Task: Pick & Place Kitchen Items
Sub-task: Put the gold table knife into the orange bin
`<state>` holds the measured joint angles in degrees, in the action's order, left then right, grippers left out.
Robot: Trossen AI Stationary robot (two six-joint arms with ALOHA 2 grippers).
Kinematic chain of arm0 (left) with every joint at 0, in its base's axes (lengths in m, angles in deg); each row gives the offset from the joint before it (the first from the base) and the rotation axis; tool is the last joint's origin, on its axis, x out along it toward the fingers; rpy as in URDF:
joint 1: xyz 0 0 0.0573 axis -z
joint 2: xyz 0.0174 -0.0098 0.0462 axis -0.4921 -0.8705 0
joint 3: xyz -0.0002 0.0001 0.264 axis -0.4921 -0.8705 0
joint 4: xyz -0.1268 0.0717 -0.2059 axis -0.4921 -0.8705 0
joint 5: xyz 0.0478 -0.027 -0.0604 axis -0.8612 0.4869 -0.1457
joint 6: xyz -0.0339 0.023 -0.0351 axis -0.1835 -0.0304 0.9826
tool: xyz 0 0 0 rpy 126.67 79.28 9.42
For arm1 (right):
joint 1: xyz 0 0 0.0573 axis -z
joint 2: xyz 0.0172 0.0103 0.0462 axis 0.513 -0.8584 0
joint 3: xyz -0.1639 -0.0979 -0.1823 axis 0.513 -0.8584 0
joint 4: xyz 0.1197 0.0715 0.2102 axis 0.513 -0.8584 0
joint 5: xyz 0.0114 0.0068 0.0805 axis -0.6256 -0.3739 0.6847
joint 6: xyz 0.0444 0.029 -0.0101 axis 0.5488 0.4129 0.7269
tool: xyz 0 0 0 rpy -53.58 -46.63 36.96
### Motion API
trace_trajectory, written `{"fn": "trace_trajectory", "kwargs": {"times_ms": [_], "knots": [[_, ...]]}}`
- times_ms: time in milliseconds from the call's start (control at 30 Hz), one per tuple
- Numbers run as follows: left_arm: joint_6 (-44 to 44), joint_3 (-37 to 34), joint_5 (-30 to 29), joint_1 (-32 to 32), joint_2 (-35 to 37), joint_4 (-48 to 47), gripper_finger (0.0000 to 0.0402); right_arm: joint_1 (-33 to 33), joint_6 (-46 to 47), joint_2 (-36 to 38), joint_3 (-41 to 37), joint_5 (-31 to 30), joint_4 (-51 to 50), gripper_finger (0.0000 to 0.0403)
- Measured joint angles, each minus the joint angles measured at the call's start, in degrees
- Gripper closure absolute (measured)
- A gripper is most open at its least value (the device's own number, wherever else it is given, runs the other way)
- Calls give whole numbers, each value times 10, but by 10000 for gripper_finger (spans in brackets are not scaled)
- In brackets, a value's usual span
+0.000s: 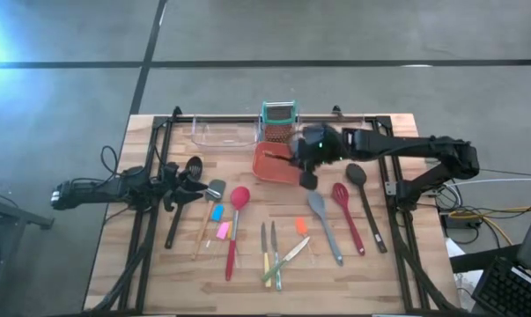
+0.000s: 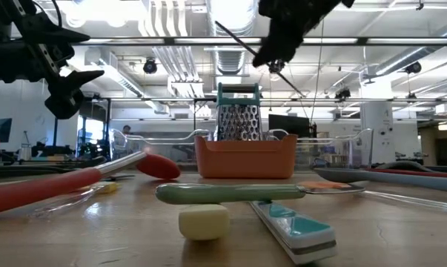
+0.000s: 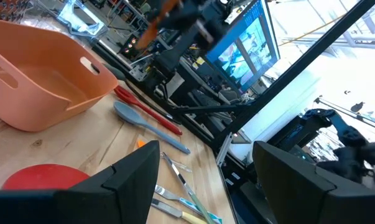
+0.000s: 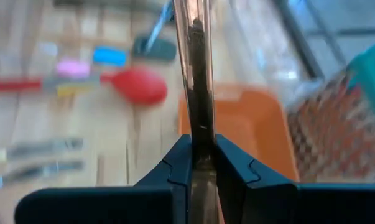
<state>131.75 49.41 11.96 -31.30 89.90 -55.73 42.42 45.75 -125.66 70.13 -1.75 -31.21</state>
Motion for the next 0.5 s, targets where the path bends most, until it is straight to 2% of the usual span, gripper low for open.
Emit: {"fn": "trace_trajectory", "kwargs": {"times_ms": [133, 367, 500], "knots": [[0, 0, 0, 0, 0, 0, 138, 41, 2, -18, -5, 52, 49, 369], [0, 0, 0, 0, -2, 0, 138, 67, -46, -89, 13, 94, 70, 369], [0, 0, 0, 0, -5, 0, 138, 69, -76, -140, 40, 98, 65, 369]]}}
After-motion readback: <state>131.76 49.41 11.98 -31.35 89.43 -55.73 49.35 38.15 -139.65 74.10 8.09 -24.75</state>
